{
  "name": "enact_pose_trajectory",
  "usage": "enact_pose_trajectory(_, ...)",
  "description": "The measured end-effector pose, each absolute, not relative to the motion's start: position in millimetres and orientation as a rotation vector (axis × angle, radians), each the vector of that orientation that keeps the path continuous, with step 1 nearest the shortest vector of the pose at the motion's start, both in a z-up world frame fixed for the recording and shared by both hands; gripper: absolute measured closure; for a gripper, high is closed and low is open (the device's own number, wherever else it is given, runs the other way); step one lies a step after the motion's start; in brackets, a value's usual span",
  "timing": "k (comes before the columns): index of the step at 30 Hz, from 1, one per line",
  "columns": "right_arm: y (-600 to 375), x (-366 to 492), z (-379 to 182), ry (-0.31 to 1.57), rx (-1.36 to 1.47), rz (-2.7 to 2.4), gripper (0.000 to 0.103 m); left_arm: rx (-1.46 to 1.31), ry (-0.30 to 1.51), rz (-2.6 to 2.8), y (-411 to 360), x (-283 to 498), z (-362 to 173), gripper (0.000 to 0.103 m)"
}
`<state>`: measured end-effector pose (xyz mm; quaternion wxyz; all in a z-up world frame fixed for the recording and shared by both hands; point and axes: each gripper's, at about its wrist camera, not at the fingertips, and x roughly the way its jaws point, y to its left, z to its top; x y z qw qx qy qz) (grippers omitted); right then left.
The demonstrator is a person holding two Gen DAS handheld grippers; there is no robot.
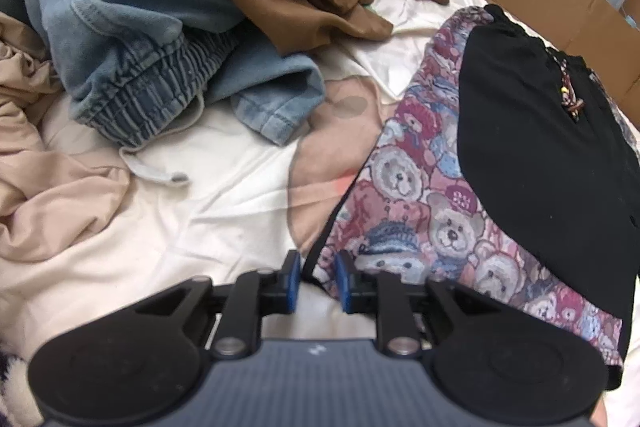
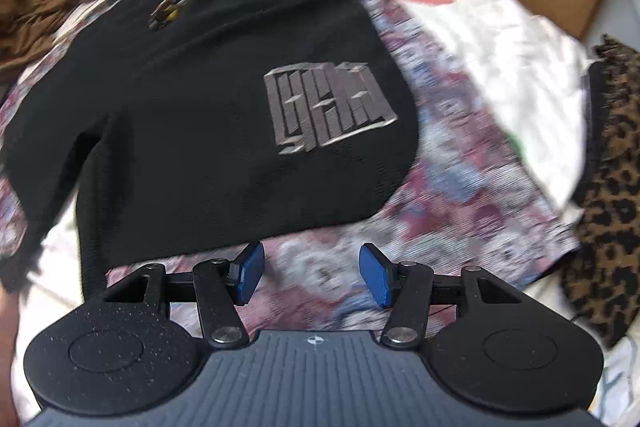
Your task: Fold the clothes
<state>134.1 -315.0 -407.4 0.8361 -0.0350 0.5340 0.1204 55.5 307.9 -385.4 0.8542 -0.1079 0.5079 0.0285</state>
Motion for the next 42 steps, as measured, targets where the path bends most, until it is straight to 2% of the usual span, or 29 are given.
enact_pose_trajectory(2,-309,129,-413,1.151,-0.102,0.27,0.042,-0.231,1.064,0.05,309,55,-385,0.092)
enact_pose_trajectory(6,-307,126,-412,1.177,-0.109,0.287,0.042,-0.248,1.06,0.046,310,53,-376,0.095)
enact_pose_trajectory(15,-305,116,-409,1.207,-0.138,0.31,0.042,-0.307,1.065,0.043,307,54,-337,0.096)
enact_pose_trajectory(28,-304,109,-392,1.176,-0.105,0.351,0.044,-0.343,1.107,-0.047,259,81,-273,0.096)
enact_pose_trajectory(42,-309,114,-372,1.088,-0.027,0.38,0.045,-0.337,1.04,-0.297,150,113,-237,0.097)
